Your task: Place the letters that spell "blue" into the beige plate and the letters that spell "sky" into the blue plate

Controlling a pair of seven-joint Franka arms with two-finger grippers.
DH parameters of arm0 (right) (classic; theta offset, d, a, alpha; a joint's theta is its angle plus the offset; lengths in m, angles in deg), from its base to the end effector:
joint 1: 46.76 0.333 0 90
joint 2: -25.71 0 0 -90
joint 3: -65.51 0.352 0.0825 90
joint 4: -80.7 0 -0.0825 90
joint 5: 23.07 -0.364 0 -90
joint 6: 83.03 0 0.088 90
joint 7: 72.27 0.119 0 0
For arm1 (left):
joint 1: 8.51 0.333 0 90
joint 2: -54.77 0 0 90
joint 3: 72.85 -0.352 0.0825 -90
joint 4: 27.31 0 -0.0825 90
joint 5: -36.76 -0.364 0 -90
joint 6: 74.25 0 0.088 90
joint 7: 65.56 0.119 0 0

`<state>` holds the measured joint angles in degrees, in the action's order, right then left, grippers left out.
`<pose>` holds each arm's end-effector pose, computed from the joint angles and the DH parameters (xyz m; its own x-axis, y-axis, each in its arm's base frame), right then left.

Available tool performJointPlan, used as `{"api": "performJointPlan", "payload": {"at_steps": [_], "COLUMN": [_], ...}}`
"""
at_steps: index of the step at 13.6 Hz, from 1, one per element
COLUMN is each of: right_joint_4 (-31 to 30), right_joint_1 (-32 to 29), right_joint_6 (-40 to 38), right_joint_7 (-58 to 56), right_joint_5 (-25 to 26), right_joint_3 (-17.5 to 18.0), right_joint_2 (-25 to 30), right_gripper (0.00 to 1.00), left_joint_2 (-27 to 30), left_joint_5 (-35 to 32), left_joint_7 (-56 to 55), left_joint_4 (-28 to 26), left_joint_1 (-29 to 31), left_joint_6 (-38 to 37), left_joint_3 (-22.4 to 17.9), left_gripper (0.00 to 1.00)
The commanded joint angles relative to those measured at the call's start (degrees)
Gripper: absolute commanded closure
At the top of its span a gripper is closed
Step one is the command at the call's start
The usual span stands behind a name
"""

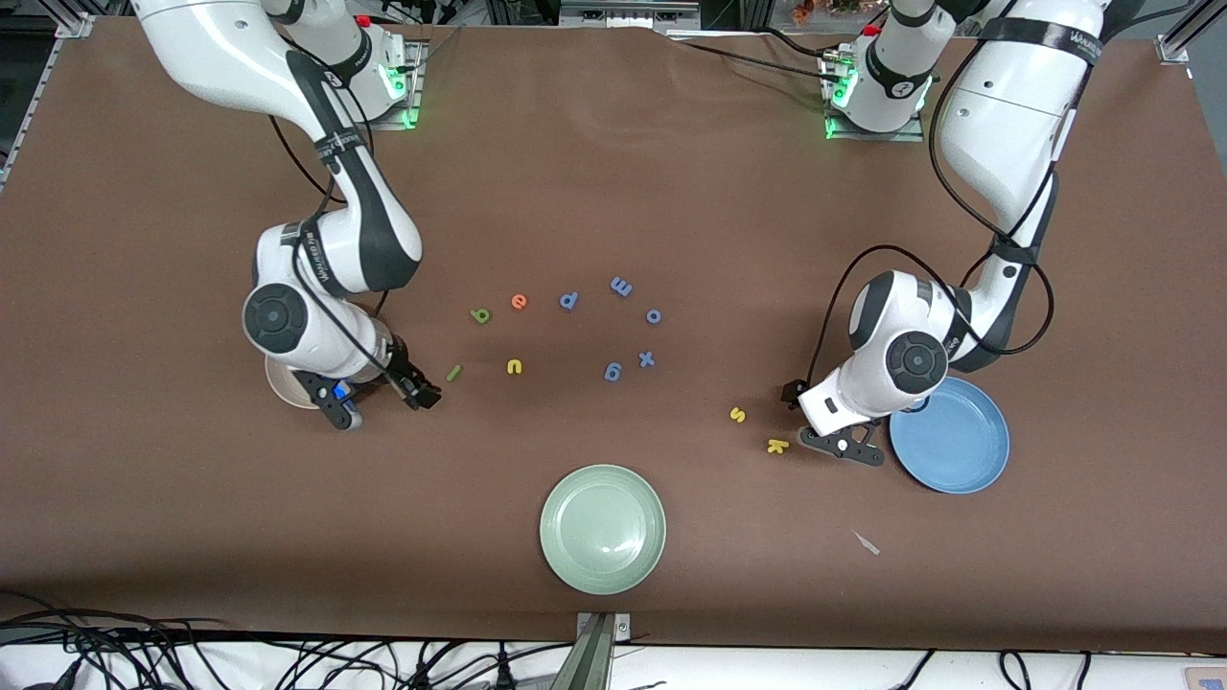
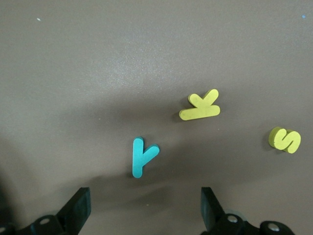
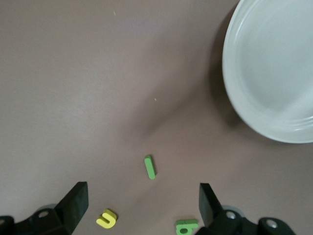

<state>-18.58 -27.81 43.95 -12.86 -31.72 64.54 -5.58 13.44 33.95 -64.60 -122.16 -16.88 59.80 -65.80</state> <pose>0.6294 0.2123 0.2930 0.6799 -0.7226 -0.1249 -0.7279 -0.6856 0.0039 0.6685 -0.1710 0.2180 0.9572 -0.2879 -0.0303 -0.2863 -0.9570 0.0475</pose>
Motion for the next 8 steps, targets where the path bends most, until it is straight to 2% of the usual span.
{"api": "performJointPlan", "payload": {"at_steps": [1, 5, 7, 8], "right_joint_4": [-5.6, -6.1, -6.1, -6.1], "right_joint_1": [0.1, 1.1, 1.2, 1.2], "right_joint_6": [5.2, 7.0, 8.9, 9.3], "right_joint_7": [0.9, 0.5, 0.4, 0.3], "right_joint_5": [-0.8, -0.8, -0.8, -0.8], "right_joint_3": [0.7, 0.9, 1.7, 1.9], "right_joint_2": [1.4, -1.3, -2.7, -3.2], "right_gripper": [0.0, 0.0, 0.0, 0.0], "left_joint_2": [-1.4, -2.7, -2.7, -2.7], "left_joint_5": [0.3, 0.3, 0.2, 0.3], "left_joint_7": [1.3, 1.4, 2.0, 4.7], "left_joint_4": [0.7, 1.1, 1.2, 1.2], "left_joint_1": [-0.2, -0.2, -0.2, -0.2], "left_joint_6": [3.3, 4.8, 4.9, 4.9], "left_joint_3": [-0.2, -0.2, -0.2, -0.3], "left_gripper": [0.01, 0.03, 0.16, 0.28]}}
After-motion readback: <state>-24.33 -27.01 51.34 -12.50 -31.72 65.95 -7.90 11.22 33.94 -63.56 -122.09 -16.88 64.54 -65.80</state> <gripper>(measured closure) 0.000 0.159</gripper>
